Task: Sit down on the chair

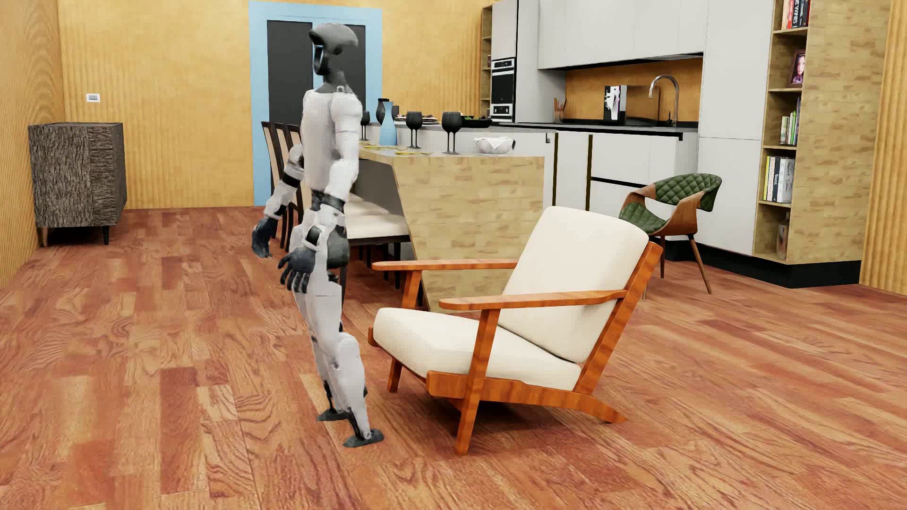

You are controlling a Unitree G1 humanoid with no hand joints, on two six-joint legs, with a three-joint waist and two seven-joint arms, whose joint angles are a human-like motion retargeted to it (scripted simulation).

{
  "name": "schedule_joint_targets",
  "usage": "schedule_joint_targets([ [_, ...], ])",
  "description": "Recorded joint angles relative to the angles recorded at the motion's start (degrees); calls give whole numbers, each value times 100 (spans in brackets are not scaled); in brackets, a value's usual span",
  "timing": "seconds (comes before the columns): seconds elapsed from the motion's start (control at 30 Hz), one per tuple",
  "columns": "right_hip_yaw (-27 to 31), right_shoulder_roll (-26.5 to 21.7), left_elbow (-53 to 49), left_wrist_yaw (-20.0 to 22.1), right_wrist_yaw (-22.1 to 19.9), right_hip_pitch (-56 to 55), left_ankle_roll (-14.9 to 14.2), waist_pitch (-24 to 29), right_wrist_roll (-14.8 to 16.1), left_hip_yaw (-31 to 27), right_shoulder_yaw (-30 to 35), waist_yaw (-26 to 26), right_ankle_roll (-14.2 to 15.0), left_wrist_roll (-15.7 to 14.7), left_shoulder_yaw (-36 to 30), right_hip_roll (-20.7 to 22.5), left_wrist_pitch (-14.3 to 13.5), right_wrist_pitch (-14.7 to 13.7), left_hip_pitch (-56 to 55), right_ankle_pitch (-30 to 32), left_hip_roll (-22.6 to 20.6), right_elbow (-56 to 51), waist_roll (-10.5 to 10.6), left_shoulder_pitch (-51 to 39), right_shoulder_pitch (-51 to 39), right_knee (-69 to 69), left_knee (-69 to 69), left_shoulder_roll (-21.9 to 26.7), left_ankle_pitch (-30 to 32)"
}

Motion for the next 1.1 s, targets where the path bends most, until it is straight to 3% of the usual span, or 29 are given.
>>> schedule_joint_targets([
  [0.13, -50, 39, 197, -452, 75, 62, -26, -98, 6, 36, -158, 2, 7, 381, 12, 7, -90, 13, 35, -45, 19, 57, -23, 282, 242, -3, 12, 138, -29],
  [0.27, -39, 95, -154, -523, 163, 42, -4, -94, 38, 1, -70, 16, -5, 270, 90, -5, -178, -62, 14, -54, 1, -285, -31, 412, 289, 1, -1, 189, -9],
  [0.6, 118, 156, -790, -504, -14, -633, 178, 349, 144, -218, 336, -53, -208, 174, -501, -9, -170, -9, -616, 51, -68, -664, 48, -411, -403, 497, 446, -76, 90],
  [0.77, 396, 35, -1080, -439, -173, -2512, -127, 1194, 192, -640, 830, -113, -13, 323, -1364, -236, -109, 68, -2344, -426, 270, -1153, 95, -1398, -1281, 2610, 2360, -45, -267],
  [0.9, 464, -208, -1892, -615, -247, -3980, -174, 2100, 201, -899, 1258, -116, 147, 536, -2310, -426, -150, 19, -3691, -835, 418, -1922, 89, -2284, -1951, 4324, 3865, 326, -588],
  [1.0, 629, -756, -2958, -546, -159, -5262, -261, 2747, -51, -1196, 1808, -100, 268, 698, -3228, -579, -414, -335, -4885, -1124, 452, -3031, 45, -3227, -2534, 5662, 5067, 840, -834],
  [1.1, 816, -1578, -3926, -398, -105, -6442, -376, 3342, 10, -1472, 2355, -118, 389, 940, -4291, -698, -882, -671, -6023, -1389, 453, -4304, 70, -4502, -3327, 6886, 6222, 1318, -1106],
])
